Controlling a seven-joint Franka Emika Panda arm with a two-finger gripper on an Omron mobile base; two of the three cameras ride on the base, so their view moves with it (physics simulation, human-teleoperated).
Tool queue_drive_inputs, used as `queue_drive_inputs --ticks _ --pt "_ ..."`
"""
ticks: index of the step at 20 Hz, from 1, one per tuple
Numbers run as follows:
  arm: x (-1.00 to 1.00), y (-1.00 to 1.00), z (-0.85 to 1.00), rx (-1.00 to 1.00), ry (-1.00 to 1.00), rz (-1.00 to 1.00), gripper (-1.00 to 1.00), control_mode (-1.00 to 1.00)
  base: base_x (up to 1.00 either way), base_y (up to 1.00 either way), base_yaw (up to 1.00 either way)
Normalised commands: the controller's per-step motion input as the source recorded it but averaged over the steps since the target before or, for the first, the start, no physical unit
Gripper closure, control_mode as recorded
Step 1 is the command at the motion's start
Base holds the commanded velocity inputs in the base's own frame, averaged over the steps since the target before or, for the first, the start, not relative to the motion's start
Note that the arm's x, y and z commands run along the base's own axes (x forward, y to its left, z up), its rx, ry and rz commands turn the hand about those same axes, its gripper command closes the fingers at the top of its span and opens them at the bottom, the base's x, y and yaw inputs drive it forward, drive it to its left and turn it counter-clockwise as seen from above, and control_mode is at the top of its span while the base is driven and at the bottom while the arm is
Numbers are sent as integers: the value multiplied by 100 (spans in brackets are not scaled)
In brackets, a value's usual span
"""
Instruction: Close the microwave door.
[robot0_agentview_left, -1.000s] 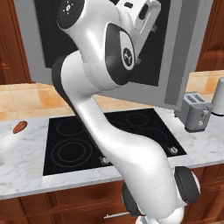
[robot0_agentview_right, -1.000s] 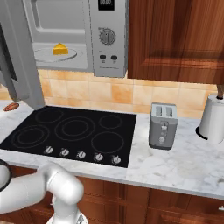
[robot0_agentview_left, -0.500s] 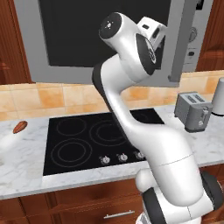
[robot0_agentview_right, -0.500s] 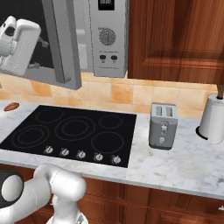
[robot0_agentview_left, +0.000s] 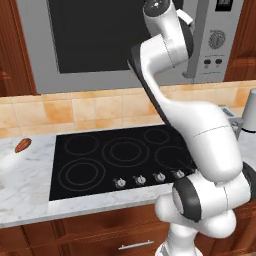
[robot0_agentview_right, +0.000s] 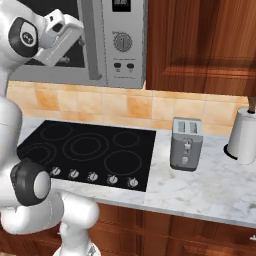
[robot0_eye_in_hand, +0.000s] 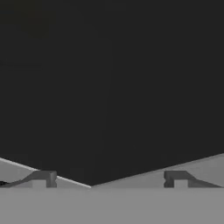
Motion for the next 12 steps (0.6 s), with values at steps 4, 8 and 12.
queue_drive_inputs --ticks 4,8,12 --pt "100 -3 -5 23 -10 0 -100 -100 0 0 0" --pt "100 0 -50 22 -40 0 -100 -100 0 0 0" --pt "-16 0 -30 26 -82 0 -100 -100 0 0 0"
